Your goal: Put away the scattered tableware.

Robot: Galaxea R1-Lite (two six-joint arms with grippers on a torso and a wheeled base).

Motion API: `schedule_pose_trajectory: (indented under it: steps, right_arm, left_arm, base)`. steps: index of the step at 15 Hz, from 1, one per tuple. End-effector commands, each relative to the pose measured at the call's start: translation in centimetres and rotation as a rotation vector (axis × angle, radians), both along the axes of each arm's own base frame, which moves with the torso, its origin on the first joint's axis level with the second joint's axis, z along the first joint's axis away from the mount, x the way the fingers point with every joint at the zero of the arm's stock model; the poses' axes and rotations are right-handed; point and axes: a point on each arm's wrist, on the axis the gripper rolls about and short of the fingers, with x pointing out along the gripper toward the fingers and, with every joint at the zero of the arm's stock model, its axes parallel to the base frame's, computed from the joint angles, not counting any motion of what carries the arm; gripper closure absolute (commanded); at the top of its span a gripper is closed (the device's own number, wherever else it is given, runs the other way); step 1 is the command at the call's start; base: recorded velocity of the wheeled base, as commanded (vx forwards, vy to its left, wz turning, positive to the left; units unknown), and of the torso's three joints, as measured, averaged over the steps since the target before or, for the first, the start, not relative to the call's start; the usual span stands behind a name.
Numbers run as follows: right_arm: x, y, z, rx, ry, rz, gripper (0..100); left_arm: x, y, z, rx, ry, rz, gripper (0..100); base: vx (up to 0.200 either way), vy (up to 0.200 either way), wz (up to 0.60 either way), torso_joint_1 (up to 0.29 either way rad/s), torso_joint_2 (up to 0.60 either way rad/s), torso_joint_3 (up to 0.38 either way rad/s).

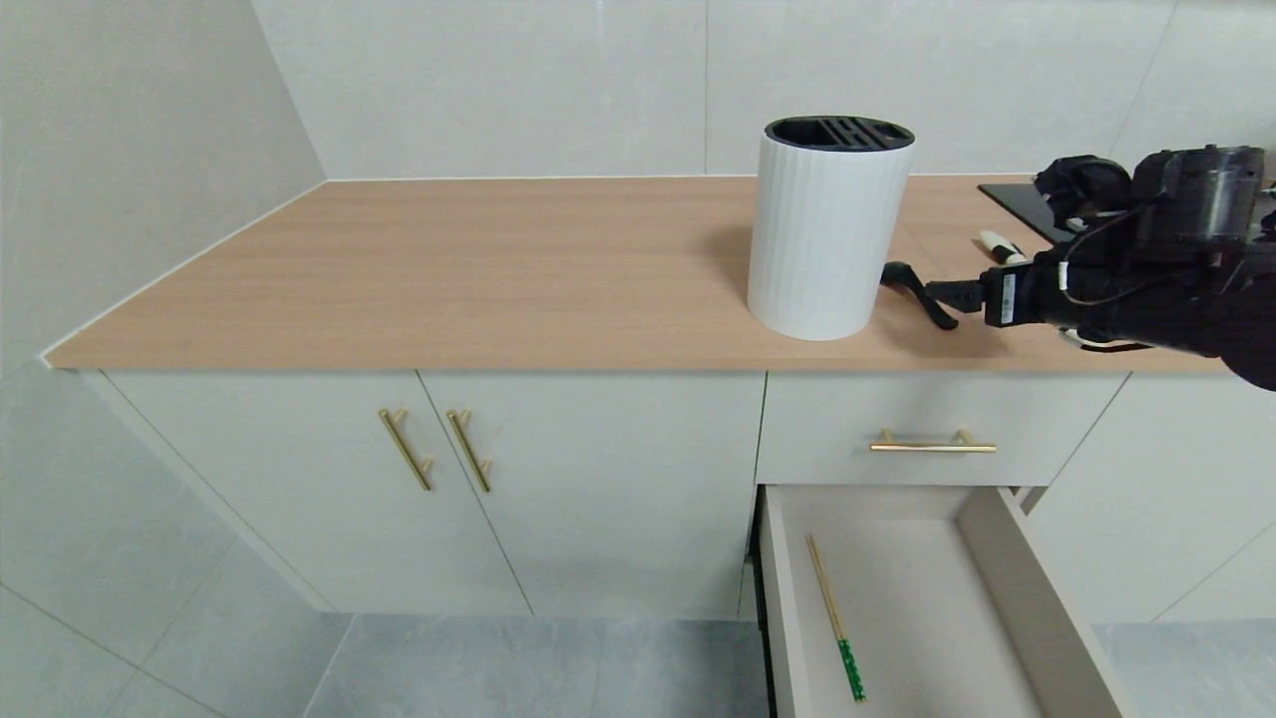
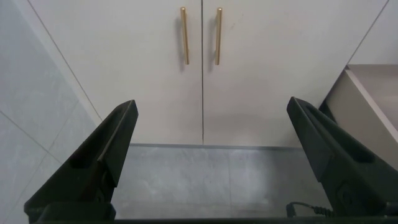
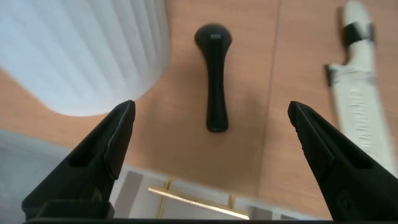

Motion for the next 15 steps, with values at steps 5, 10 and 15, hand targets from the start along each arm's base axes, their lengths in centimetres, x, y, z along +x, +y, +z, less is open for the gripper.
schedule_pose_trajectory:
  steps: [5,10,15]
  right_arm:
    - [3.9,0.7,-4.5,-0.011,0.063,-0.011,0]
    - [4.8,0.8,-5.1,-0.01,0.054,-0.022,0]
    - [5.0,0.8,-5.2,-0.009,0.045,-0.023,100]
  left_arm:
    - [0.0,0.0,0.0,0.0,0.002,0.001,0]
    - [0.0,0.0,0.0,0.0,0.002,0.001,0]
    - [0.0,0.0,0.0,0.0,0.002,0.001,0]
  base:
    - [0.0,0.0,0.0,0.0,0.0,0.0]
    - [0.0,0.0,0.0,0.0,0.0,0.0]
    - [0.0,0.0,0.0,0.0,0.0,0.0]
